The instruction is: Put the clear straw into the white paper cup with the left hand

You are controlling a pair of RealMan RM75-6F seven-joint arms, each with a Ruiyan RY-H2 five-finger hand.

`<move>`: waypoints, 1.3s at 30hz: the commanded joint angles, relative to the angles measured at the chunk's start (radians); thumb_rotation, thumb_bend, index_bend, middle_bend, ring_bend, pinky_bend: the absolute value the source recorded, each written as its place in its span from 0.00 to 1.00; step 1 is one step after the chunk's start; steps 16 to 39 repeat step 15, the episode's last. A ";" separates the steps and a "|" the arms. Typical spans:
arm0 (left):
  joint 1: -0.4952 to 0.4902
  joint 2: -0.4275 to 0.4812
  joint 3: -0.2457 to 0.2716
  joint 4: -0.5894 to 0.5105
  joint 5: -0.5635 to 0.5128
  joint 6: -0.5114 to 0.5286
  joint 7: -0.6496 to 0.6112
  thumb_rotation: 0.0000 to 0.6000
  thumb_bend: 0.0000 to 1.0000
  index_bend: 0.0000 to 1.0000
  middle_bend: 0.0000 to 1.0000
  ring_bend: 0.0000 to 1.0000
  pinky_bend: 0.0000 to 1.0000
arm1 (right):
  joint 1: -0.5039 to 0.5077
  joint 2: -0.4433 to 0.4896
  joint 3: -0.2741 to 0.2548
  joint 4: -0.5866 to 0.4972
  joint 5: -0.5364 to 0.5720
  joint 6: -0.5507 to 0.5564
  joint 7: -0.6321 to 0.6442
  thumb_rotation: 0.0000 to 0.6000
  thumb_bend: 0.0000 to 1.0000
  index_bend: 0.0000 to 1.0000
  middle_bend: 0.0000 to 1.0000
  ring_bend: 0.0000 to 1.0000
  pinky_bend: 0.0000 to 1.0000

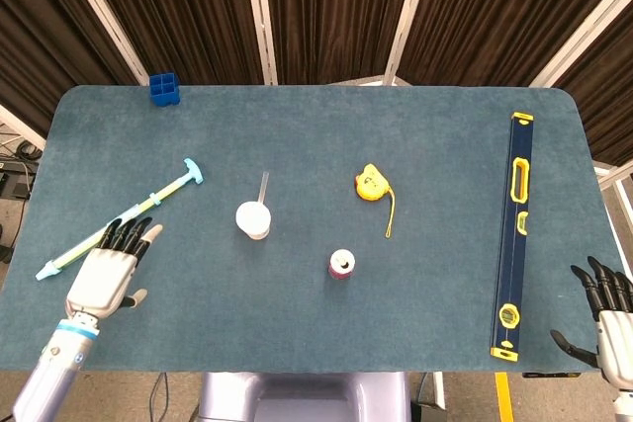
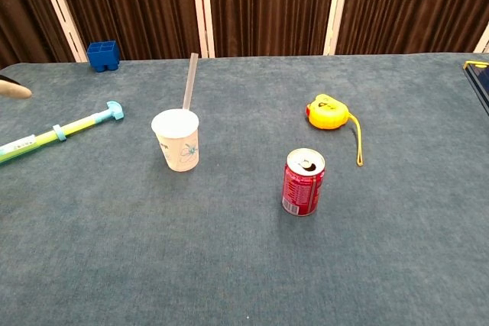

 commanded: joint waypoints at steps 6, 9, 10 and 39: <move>0.010 0.009 -0.002 0.003 0.062 0.022 -0.020 1.00 0.18 0.05 0.00 0.00 0.00 | 0.001 -0.002 0.004 -0.007 0.008 -0.002 -0.010 1.00 0.15 0.09 0.00 0.00 0.00; 0.010 0.000 0.001 0.048 0.139 0.045 -0.020 1.00 0.18 0.05 0.00 0.00 0.00 | 0.000 -0.001 0.003 -0.006 0.006 -0.001 -0.007 1.00 0.15 0.09 0.00 0.00 0.00; 0.011 -0.005 0.002 0.064 0.160 0.052 -0.021 1.00 0.18 0.05 0.00 0.00 0.00 | -0.001 -0.001 0.002 -0.005 0.006 -0.001 -0.005 1.00 0.15 0.09 0.00 0.00 0.00; 0.018 -0.023 0.007 0.105 0.227 0.073 -0.044 1.00 0.18 0.05 0.00 0.00 0.00 | -0.002 0.001 0.000 0.000 0.001 0.002 0.008 1.00 0.15 0.09 0.00 0.00 0.00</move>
